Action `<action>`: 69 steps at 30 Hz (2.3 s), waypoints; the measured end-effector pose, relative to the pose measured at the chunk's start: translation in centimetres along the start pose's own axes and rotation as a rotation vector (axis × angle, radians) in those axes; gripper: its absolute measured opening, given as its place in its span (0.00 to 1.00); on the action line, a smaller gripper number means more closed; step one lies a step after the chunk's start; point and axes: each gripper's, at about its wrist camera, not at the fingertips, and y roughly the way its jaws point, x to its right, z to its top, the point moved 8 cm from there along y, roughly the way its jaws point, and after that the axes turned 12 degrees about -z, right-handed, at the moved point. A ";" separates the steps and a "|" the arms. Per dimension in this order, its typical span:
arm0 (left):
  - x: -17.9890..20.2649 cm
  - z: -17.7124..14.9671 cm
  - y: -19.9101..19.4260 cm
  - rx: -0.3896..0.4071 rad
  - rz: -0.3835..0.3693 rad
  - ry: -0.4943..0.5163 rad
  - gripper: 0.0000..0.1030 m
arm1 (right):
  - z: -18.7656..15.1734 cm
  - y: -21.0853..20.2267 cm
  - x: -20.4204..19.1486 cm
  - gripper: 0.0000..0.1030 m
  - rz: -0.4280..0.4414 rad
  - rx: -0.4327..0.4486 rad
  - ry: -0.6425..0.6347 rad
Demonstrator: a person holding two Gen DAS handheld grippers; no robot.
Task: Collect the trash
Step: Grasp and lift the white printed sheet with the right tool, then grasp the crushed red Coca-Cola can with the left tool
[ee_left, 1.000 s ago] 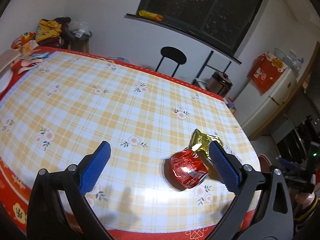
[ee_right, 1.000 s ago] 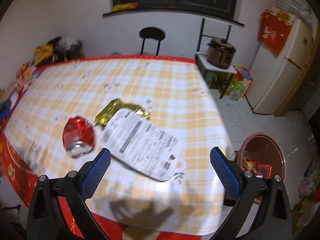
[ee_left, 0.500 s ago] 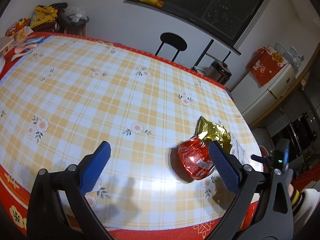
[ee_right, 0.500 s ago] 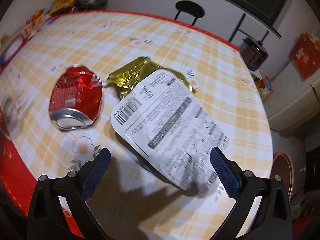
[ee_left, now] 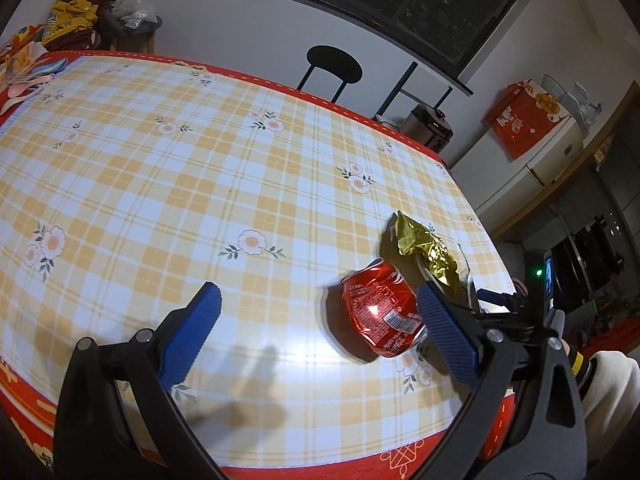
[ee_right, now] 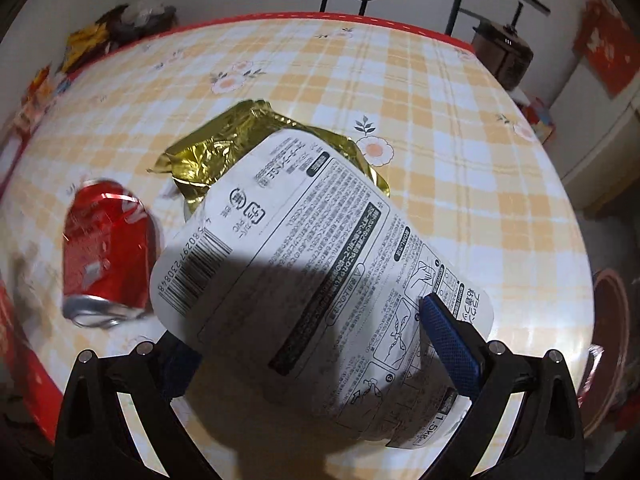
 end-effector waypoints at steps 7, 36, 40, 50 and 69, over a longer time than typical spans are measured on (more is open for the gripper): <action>1.7 0.4 1.2 -0.019 -0.029 0.029 0.94 | 0.1 -0.8 0.9 0.94 0.132 -0.012 0.121; 3.3 -3.0 6.6 -0.164 -0.128 -0.005 0.78 | 0.6 -7.9 8.9 0.18 0.106 0.133 0.342; 2.7 -4.0 8.3 -0.206 -0.132 -0.039 0.72 | -0.3 -7.4 10.5 0.18 0.119 0.115 0.412; 0.4 -4.6 11.7 -0.248 -0.133 -0.132 0.60 | -2.4 -6.4 11.1 0.18 0.125 0.085 0.449; 1.7 -4.7 15.7 -0.288 -0.225 -0.200 0.33 | -3.5 -6.7 11.7 0.15 0.143 0.061 0.439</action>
